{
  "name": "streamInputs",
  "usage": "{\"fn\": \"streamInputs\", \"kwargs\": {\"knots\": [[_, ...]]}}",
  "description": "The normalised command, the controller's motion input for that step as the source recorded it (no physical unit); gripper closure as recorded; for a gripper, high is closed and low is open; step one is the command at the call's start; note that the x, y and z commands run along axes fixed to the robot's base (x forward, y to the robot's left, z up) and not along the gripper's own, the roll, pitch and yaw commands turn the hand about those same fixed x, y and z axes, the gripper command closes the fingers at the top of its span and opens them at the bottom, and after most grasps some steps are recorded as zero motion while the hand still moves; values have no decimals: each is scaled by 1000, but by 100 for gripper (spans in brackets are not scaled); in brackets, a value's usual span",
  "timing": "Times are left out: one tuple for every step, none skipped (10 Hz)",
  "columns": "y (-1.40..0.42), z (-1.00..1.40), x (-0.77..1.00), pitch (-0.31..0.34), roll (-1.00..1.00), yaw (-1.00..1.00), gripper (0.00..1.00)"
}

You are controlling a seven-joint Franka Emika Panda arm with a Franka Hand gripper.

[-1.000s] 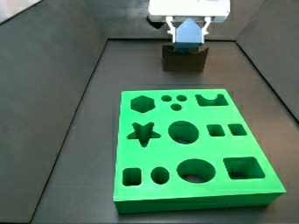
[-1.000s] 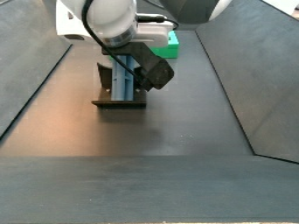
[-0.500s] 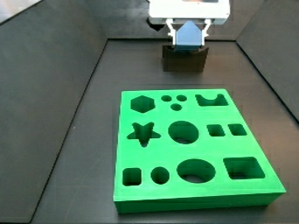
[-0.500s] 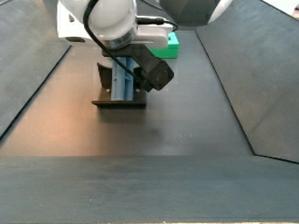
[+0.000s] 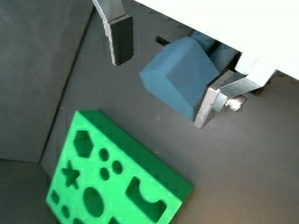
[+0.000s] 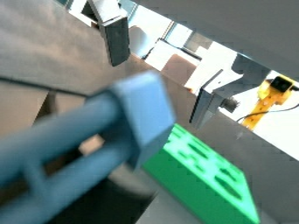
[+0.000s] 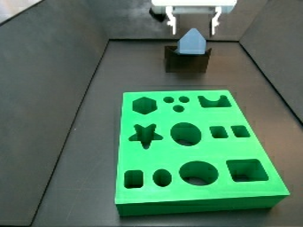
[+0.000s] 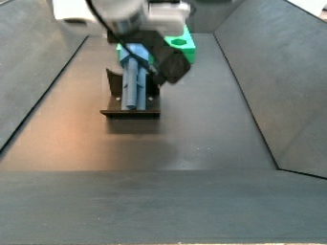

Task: Pick up the 3 prong object. Move up. Rotate the 3 prong object. Place the 3 prong object on the fixture. Regrasp the 3 prong object. Move to above the board. Insert the 3 prong object.
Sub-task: Regrasp the 3 prong object.

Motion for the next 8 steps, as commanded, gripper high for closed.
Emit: {"fn": "streamInputs", "kwargs": {"knots": [[9, 1000, -29, 13, 28, 9, 0], [11, 855, -31, 29, 30, 10, 0], [13, 602, -27, 48, 34, 7, 0], [14, 474, -27, 58, 37, 5, 0], [16, 219, -21, 73, 39, -4, 0], [-612, 759, 135, 69, 1000, 42, 0], [-570, 681, 127, 68, 1000, 42, 0], [-484, 598, 85, 66, 1000, 41, 0]]}}
